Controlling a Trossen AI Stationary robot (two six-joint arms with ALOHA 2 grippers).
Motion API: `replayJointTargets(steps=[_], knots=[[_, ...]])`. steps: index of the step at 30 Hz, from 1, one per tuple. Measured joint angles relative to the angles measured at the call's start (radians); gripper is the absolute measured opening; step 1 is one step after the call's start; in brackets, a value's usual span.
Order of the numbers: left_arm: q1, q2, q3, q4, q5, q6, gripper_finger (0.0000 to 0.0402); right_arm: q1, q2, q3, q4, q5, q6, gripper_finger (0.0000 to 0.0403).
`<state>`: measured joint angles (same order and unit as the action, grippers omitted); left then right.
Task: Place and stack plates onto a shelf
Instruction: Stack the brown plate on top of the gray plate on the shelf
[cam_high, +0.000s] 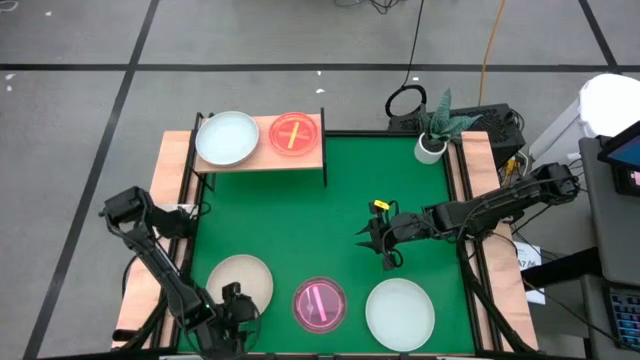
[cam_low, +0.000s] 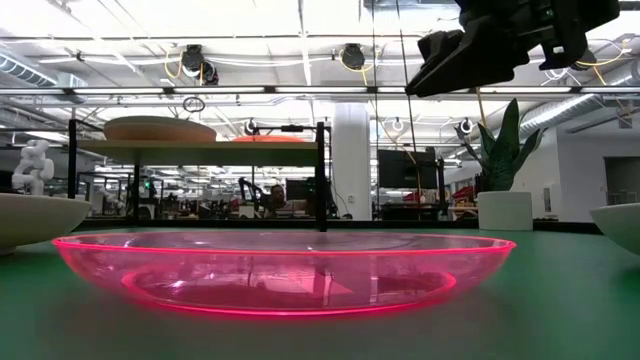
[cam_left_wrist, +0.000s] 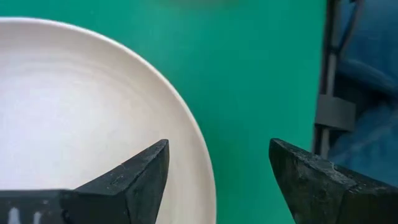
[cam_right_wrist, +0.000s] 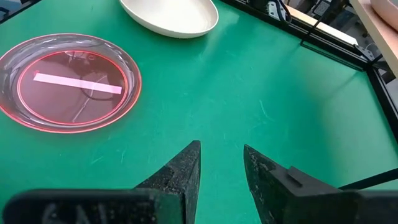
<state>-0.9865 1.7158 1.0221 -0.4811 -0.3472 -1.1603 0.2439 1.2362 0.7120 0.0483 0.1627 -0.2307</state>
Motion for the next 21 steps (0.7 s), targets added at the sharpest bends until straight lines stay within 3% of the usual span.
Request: replayJointTargets(steps=[10,21], knots=[[-0.003,0.076,0.060,-0.086,0.036,-0.065,0.0190,-0.001,0.000,0.000,0.007,0.001,-0.002,0.0105],[-0.012,0.077,0.060,-0.177,0.058,-0.112,0.0058,-0.001,0.000,0.000,0.008,0.000,-0.001,0.0105]])
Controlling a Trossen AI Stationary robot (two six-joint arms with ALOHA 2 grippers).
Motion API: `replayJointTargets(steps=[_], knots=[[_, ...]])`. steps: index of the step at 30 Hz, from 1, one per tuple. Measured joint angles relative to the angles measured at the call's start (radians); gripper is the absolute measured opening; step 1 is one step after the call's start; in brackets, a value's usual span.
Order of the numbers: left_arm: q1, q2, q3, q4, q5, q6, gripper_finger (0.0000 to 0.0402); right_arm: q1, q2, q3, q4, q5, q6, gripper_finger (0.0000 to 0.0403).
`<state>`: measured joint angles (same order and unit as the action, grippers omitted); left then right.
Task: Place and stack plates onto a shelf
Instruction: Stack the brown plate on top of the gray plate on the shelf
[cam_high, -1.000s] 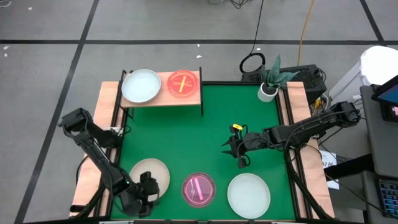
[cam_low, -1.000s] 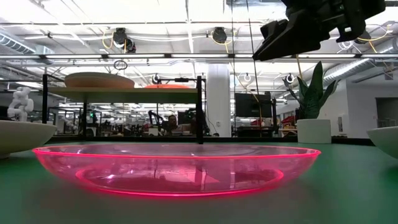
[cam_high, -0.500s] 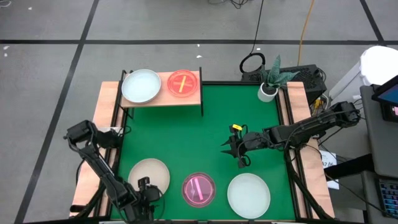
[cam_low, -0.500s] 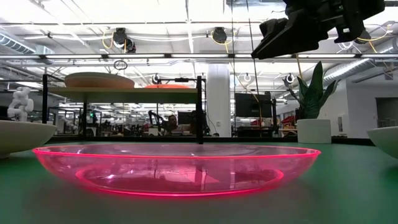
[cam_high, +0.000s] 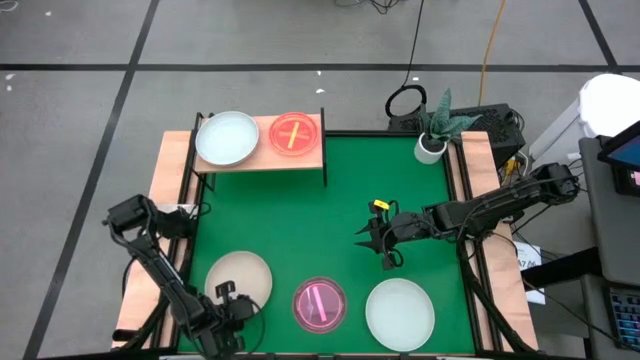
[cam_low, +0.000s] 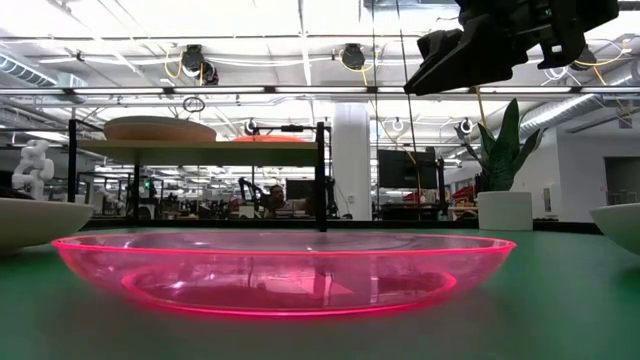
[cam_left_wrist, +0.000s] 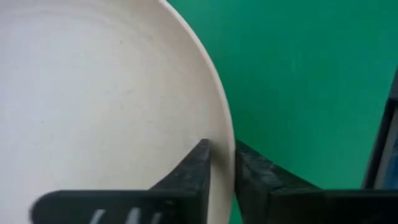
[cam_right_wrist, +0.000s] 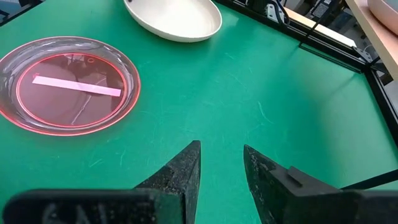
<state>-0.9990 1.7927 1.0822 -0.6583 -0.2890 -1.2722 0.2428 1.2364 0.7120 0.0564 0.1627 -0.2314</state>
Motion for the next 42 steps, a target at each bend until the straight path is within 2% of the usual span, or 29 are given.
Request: replayJointTargets(steps=[5,10,17,22,32,37,42], knots=[[-0.004,-0.002,0.003,-0.051,-0.011,0.035,0.0012,0.000,0.000,0.000,0.000,0.000,-0.017,0.0105],[-0.001,0.001,0.047,-0.175,-0.005,0.089,0.0009,0.000,0.000,0.000,0.001,0.000,-0.019,0.0105],[0.022,0.002,0.200,-0.444,0.008,0.152,0.0009,0.000,0.000,0.000,0.002,0.001,-0.019,0.0105],[0.045,0.002,0.282,-0.562,-0.053,0.238,0.0009,0.000,0.000,0.000,0.009,0.001,-0.020,0.0105],[0.149,-0.009,0.382,-0.686,-0.168,0.507,0.0009,0.000,0.000,0.000,0.023,0.001,-0.022,0.0105],[0.213,-0.068,0.383,-0.683,-0.186,0.604,0.0009,0.000,0.000,0.000,0.022,0.002,-0.048,0.0105],[0.271,-0.166,0.383,-0.682,-0.246,0.716,0.0009,0.000,0.000,0.000,0.022,0.002,-0.054,0.0105]])
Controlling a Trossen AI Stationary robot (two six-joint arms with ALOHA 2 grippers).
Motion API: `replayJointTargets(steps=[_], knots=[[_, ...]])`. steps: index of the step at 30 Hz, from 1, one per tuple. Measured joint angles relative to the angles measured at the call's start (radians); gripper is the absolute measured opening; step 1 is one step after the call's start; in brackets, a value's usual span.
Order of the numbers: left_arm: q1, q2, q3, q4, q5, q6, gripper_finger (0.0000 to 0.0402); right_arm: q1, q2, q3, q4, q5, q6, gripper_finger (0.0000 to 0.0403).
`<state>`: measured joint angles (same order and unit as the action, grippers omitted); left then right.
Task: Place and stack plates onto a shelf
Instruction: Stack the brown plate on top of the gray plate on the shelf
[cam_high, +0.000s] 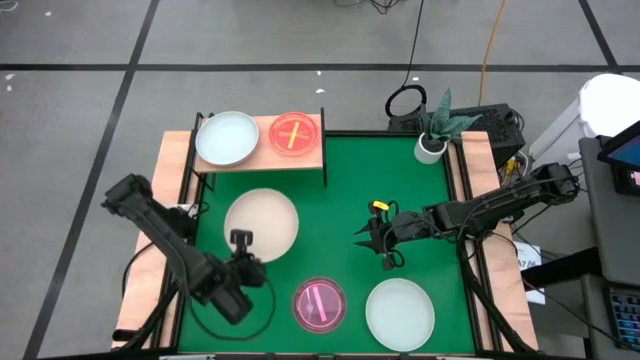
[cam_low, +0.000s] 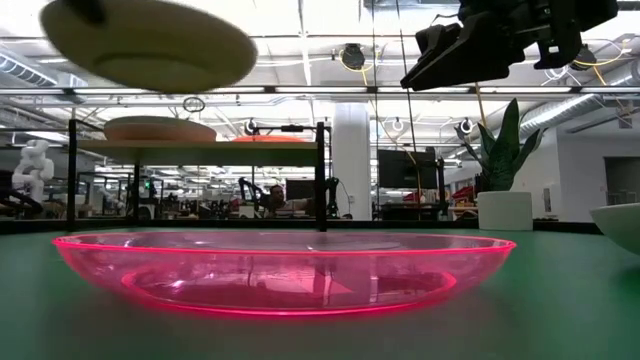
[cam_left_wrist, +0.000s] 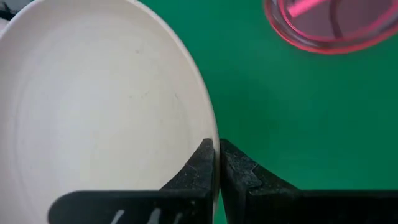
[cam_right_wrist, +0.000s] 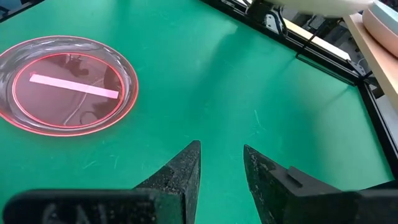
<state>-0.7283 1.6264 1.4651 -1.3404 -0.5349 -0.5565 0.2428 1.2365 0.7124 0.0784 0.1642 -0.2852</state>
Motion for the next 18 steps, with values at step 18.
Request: replayJointTargets(steps=[18], knots=[[0.372,-0.321,0.000,-0.025,-0.052,0.394,0.0017,0.002,0.000,0.000,-0.049,-0.004,0.034,0.0105]])
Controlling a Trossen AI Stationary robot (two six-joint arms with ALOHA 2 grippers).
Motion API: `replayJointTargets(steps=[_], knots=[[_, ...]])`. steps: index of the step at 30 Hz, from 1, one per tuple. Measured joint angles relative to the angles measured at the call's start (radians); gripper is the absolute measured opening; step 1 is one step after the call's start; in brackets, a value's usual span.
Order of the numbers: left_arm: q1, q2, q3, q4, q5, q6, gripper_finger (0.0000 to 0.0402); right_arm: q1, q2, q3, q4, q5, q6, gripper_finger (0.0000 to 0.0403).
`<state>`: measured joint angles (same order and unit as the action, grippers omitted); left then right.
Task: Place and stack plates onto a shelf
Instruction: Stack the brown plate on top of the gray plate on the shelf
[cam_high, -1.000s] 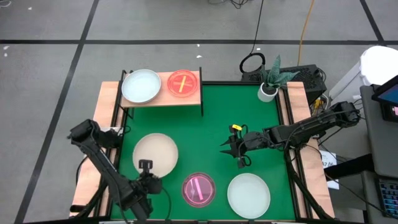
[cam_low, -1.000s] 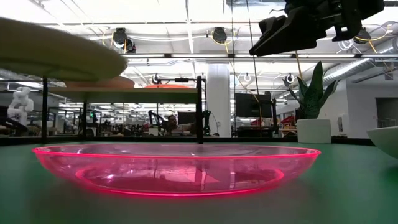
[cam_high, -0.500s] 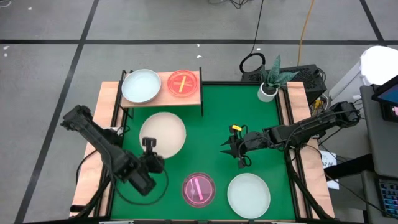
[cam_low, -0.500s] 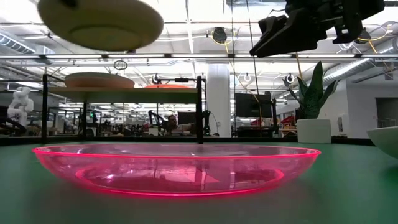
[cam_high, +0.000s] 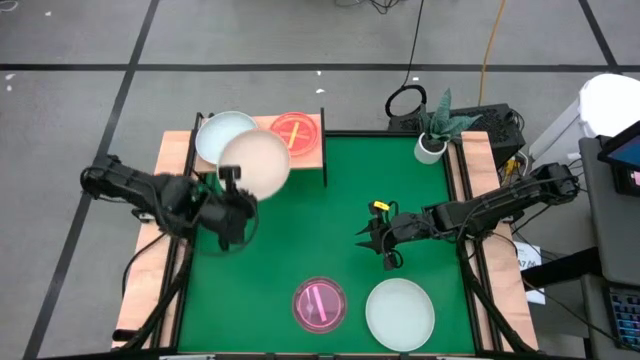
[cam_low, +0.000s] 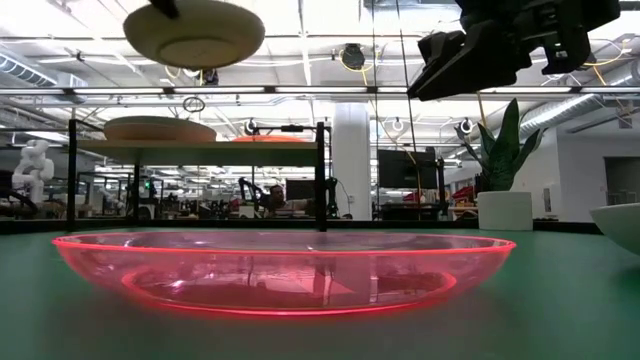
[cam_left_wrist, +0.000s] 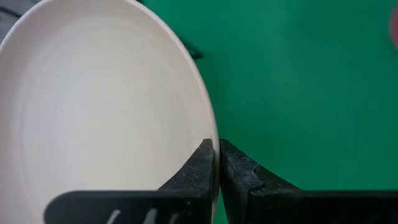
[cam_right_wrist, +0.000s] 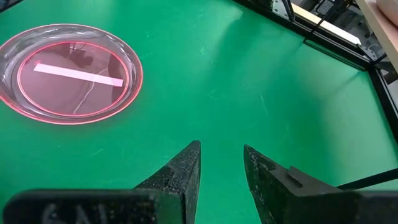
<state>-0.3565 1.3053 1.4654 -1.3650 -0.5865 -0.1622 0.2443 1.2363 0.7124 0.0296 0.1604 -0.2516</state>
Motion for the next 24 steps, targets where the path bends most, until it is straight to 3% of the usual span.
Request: replayJointTargets(steps=[15,24], knots=[[0.396,-0.098,0.000,-0.006,0.014,0.219,0.0024,0.000,0.000,0.000,0.003,-0.005,0.006,0.0105],[0.586,-0.099,-0.042,0.000,0.095,0.276,0.0025,0.027,0.000,0.000,0.011,-0.005,0.018,0.0105]])
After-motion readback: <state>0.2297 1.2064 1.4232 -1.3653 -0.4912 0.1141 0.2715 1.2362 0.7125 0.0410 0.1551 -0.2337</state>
